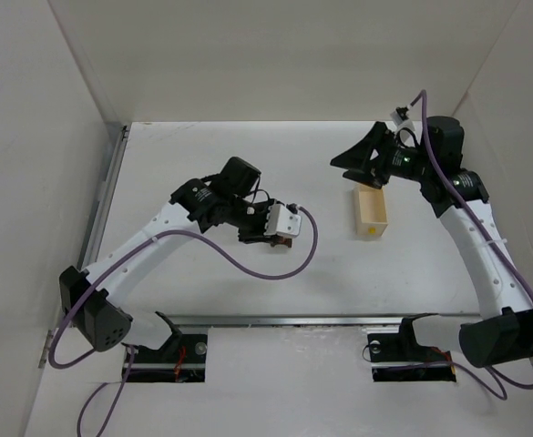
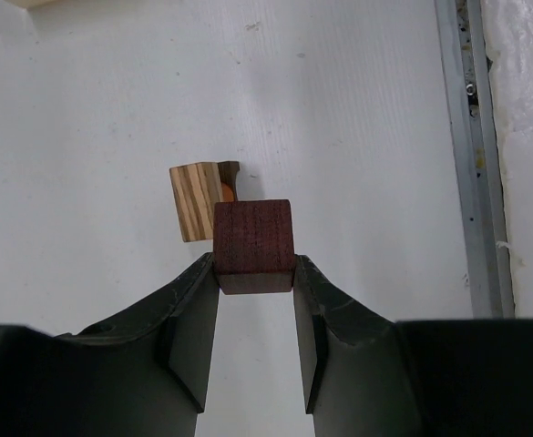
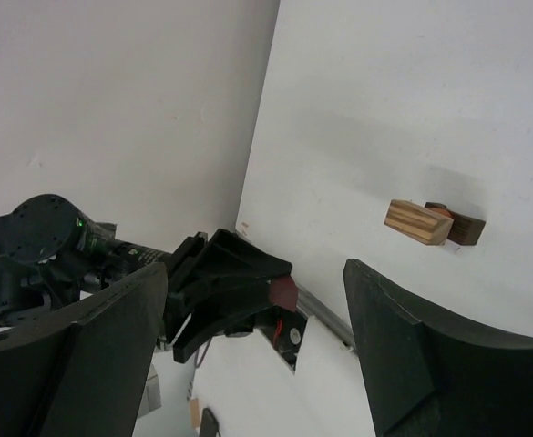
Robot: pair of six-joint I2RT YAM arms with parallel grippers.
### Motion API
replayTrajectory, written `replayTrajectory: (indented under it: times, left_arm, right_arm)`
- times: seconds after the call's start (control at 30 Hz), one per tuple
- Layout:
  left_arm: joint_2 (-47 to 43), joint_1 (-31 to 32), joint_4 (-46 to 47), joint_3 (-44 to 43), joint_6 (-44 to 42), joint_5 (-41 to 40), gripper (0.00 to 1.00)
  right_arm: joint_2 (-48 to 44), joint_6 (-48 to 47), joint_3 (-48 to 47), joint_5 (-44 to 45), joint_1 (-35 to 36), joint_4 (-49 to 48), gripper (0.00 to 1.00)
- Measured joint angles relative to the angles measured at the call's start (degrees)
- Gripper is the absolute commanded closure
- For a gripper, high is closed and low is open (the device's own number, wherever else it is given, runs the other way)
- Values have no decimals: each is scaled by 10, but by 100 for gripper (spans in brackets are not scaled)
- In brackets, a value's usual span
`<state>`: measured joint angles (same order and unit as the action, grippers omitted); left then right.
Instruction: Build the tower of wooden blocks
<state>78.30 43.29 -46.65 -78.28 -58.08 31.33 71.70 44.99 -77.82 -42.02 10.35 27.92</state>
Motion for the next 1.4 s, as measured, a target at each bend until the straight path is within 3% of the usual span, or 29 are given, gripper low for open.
replayTrajectory:
  times: [0.33,0.8,1.4]
  left_arm:
    - [70,-23,41,-18,37,7,100]
    - [85,-23,145,21,70,-37,100]
    - [134,-23,153,38,45,-36,100]
  right_arm:
    - [-25,-14,10,1,-17,25,16]
    - [-37,-29,19,16,-31,47,15]
    - [-51,-51,19,33,-50,69,15]
